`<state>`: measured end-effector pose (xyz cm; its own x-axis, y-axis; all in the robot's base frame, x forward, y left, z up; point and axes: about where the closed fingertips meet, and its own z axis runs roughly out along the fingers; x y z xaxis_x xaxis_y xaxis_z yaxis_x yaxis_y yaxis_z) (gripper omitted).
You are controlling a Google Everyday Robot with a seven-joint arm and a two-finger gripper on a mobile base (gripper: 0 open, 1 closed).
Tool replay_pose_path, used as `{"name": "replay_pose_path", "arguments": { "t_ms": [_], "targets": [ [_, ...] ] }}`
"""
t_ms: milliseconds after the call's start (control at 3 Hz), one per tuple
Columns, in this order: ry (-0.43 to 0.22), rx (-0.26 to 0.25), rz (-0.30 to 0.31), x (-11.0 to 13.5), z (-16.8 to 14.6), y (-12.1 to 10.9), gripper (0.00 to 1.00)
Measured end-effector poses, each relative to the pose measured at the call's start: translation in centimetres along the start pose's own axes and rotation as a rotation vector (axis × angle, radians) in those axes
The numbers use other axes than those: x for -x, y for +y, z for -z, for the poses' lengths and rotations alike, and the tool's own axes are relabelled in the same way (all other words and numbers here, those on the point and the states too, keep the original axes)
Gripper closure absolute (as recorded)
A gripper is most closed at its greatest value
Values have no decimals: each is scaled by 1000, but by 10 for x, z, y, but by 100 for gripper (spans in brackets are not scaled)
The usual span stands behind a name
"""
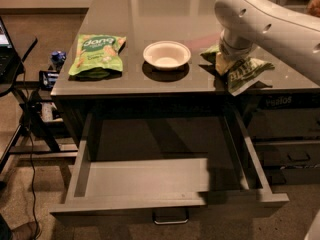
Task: Pick green jalapeno chip bag from top drawer and place on counter
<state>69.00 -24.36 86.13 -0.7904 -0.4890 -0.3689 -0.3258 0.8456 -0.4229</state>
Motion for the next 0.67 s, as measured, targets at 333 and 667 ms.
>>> {"name": "replay_pose_path", "arguments": {
  "t_ms": [333,667],
  "targets": [
    [0,0,0,0,0,0,0],
    [0,0,0,0,0,0,0]
  ]
}}
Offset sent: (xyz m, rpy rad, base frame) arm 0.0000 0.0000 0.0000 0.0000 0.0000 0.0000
